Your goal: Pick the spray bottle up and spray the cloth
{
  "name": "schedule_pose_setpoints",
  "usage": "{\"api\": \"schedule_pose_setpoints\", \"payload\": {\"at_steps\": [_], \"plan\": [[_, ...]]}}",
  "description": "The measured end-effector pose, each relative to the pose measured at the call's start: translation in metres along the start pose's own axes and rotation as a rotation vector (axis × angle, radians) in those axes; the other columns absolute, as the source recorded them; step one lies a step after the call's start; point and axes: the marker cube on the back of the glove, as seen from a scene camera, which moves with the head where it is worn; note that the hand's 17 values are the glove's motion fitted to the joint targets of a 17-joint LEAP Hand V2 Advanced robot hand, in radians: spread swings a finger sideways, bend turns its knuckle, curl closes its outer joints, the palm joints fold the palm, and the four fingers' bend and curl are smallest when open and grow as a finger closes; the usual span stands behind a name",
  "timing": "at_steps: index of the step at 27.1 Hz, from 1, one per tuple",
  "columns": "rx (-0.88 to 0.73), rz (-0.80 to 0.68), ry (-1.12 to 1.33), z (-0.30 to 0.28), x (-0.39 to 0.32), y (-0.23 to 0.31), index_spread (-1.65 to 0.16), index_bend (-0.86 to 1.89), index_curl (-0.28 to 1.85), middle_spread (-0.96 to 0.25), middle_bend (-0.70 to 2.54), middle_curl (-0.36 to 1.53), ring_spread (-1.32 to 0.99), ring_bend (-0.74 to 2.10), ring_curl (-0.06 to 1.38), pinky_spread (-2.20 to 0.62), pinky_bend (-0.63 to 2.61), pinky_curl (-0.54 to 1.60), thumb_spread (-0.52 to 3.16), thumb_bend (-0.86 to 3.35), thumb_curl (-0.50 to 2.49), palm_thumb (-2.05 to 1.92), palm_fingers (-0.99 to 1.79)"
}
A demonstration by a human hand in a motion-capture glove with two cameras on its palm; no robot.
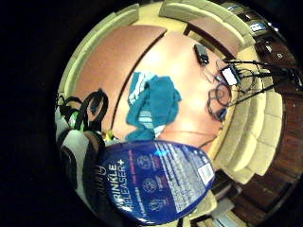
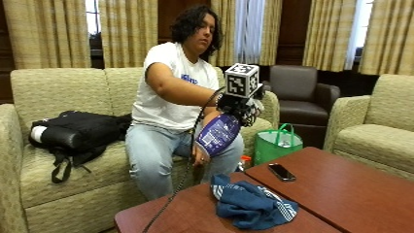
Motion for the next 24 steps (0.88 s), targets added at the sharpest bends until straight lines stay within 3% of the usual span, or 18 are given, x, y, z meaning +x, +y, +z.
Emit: {"api": "schedule_pose_setpoints", "payload": {"at_steps": [10,16,24], "plan": [[0.273,-0.077,-0.556,-0.017,0.013,0.037,-0.26,0.43,0.60,-0.21,0.67,0.53,-0.24,0.65,0.45,-0.30,0.39,0.39,0.42,-0.03,0.87,0.87,1.39],[0.376,-0.129,-0.807,0.021,0.001,0.047,-0.26,0.43,0.60,-0.21,0.67,0.53,-0.23,0.65,0.45,-0.29,0.39,0.39,0.42,-0.03,0.87,0.87,1.39],[0.398,-0.205,-0.897,0.088,-0.049,0.044,-0.26,0.42,0.60,-0.21,0.67,0.53,-0.23,0.65,0.45,-0.29,0.39,0.39,0.42,-0.03,0.87,0.88,1.39]]}}
